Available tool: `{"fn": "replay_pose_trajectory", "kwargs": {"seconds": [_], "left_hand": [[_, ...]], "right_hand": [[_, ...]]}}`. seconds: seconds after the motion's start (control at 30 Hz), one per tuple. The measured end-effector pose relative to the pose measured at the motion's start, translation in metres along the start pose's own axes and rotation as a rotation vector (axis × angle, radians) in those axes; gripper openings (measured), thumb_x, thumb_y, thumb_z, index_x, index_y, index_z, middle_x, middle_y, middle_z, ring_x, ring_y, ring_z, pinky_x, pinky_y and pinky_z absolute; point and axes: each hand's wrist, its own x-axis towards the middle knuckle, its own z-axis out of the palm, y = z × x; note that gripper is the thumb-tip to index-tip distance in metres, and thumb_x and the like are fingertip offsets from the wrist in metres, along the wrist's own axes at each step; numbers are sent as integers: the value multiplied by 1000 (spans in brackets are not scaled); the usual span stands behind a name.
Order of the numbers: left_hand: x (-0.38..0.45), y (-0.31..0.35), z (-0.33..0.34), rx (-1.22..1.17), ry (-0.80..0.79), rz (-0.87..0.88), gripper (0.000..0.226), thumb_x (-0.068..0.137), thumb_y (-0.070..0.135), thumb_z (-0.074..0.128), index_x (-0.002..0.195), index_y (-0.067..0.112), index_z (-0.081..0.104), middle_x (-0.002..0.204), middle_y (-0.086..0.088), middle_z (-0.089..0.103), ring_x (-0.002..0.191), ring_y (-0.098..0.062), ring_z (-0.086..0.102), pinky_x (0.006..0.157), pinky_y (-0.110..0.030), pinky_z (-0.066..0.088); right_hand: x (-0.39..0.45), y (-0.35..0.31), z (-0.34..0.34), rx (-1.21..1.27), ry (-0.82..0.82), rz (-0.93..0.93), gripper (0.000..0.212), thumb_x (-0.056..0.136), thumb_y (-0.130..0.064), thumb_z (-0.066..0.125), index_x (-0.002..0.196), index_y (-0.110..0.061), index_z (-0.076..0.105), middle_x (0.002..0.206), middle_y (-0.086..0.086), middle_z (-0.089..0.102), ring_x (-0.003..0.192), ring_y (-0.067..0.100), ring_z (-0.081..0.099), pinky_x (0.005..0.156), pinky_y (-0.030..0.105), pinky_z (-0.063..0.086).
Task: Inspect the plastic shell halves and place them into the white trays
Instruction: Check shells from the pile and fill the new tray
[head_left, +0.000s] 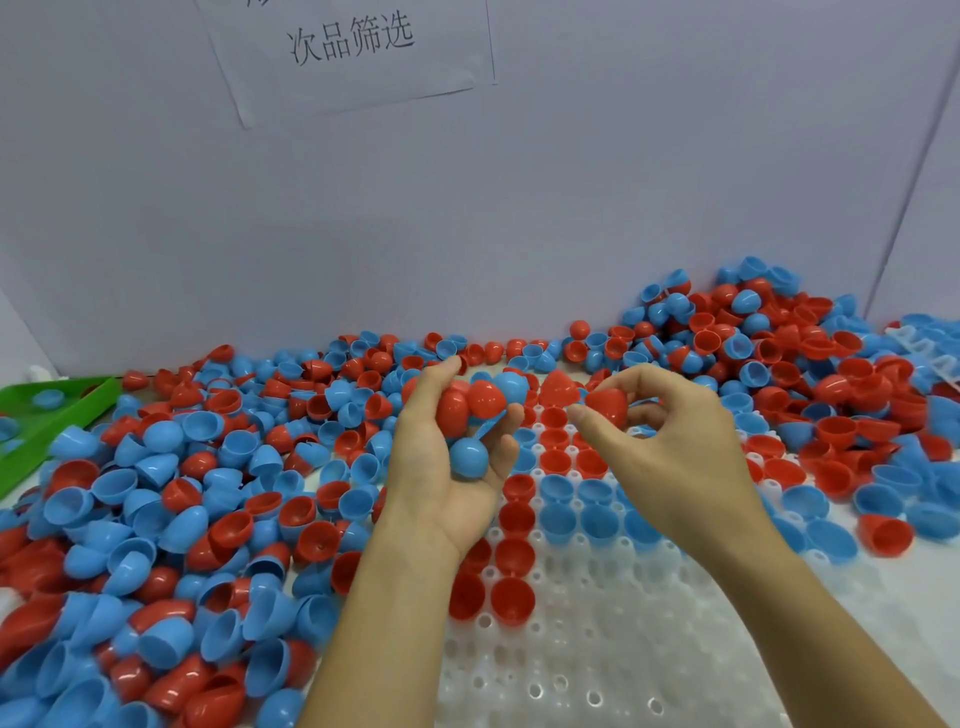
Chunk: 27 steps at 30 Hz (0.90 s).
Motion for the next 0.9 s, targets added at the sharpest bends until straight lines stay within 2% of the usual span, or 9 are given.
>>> {"fn": "replay_pose_trajectory", "kwargs": {"seconds": [0.17,0.3,0.33,0.43,0.5,0.6,0.73,0.83,0.9], "left_hand": [[7,-14,5,220,45,97,18,85,23,75,100,16,65,68,0,68,58,-14,68,46,-23,50],[9,-23,8,251,67,174,29,86,20,75,113,13,66,75,-2,73,63,-17,70,63,-34,59],[10,-24,8,253,75,186,28,86,19,75,112,14,66,75,-2,74,63,-17,71,62,-34,59],[10,-25,6,283,75,202,20,87,20,74,105,19,65,72,4,74,61,-11,70,52,-26,56],[10,-26,6,315,57,202,17,87,20,73,102,21,64,72,4,74,62,-10,71,52,-26,55],[10,-27,7,348,29,223,13,89,16,72,97,19,63,71,2,73,61,-9,70,50,-24,53],[11,-29,8,399,23,262,18,87,13,74,94,24,61,66,4,69,56,-9,68,48,-24,51],[13,-26,5,437,43,293,21,87,13,73,103,22,61,67,2,69,58,-10,69,45,-23,49],[14,-21,1,415,80,315,20,87,11,71,99,22,60,67,0,69,58,-12,69,43,-22,47]], "right_hand": [[-4,-8,9,-48,-8,-66,23,70,-34,86,79,-33,65,89,-8,61,80,0,61,67,11,51],[-11,-14,16,-19,-171,-120,9,78,-27,81,85,-25,76,92,-9,60,82,5,60,68,18,53],[-12,-15,15,1,-197,-134,3,83,-28,76,85,-26,77,91,-10,60,82,7,61,68,21,54],[-12,-14,15,-3,-192,-174,18,95,-24,63,86,-22,78,85,-10,66,82,8,64,71,27,55],[-11,-13,15,-3,-152,-171,18,95,-16,63,84,-18,77,78,-8,71,77,10,67,71,29,57],[-10,-13,15,38,-93,-140,15,88,-7,73,86,-22,73,75,-10,73,71,3,70,67,15,56],[-9,-10,13,16,-96,-107,31,81,-3,78,90,-31,69,76,-11,72,69,0,70,65,9,54],[-8,-9,10,-61,-85,-103,25,81,-3,78,99,-21,78,75,-21,68,73,-5,69,65,4,50],[-6,-9,2,-106,-124,-91,20,81,-4,79,96,-17,79,71,-25,66,70,-8,67,63,2,49]]}}
